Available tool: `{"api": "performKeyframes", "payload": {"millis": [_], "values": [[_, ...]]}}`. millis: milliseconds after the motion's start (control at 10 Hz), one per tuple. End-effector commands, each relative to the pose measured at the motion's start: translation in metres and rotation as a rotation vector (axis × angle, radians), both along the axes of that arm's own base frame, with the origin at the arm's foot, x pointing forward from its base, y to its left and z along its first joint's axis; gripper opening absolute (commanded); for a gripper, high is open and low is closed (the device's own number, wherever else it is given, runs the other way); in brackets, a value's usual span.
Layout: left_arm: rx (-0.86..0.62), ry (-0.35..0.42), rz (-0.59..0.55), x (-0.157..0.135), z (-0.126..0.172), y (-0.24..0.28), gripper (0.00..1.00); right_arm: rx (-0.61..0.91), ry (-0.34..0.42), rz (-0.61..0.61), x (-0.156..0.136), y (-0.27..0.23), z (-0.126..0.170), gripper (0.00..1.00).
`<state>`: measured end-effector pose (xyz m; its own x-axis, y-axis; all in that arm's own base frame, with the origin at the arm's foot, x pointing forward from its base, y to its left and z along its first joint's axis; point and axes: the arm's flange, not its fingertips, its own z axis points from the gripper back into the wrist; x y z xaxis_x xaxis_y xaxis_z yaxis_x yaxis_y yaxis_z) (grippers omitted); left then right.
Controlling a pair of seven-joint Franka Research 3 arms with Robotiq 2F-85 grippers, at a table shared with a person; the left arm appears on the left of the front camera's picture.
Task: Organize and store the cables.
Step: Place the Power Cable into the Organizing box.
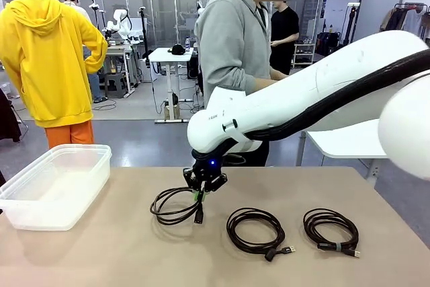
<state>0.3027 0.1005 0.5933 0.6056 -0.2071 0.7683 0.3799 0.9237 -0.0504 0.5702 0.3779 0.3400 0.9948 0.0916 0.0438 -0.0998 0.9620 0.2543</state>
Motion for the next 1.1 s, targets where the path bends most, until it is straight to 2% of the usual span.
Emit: {"api": "performKeyframes", "payload": {"millis": [0, 100, 200, 500, 600, 800, 1000], "values": [[-0.003, -0.003, -0.005, 0.0, 0.001, -0.001, 1.0, 0.002, 0.007, -0.044, 0.003, 0.004, 0.006, 0.17], [-0.003, -0.003, -0.005, 0.0, 0.001, -0.001, 1.0, 0.005, 0.018, -0.045, 0.003, 0.003, 0.006, 0.17], [-0.003, -0.003, -0.005, 0.0, 0.001, -0.001, 1.0, 0.01, 0.029, -0.051, 0.003, 0.004, 0.006, 0.3], [-0.003, -0.003, -0.005, 0.0, 0.001, -0.001, 1.0, 0.004, 0.039, -0.067, 0.0, 0.004, 0.008, 0.94], [-0.003, -0.003, -0.005, 0.0, 0.001, -0.001, 1.0, 0.007, 0.028, -0.07, -0.001, 0.003, 0.012, 1.0], [-0.003, -0.003, -0.005, 0.0, 0.001, -0.001, 1.0, 0.005, 0.014, -0.064, -0.004, -0.004, 0.025, 1.0], [-0.003, -0.003, -0.005, 0.0, 0.001, -0.001, 1.0, 0.036, -0.002, -0.026, -0.013, -0.029, 0.056, 1.0]]}}
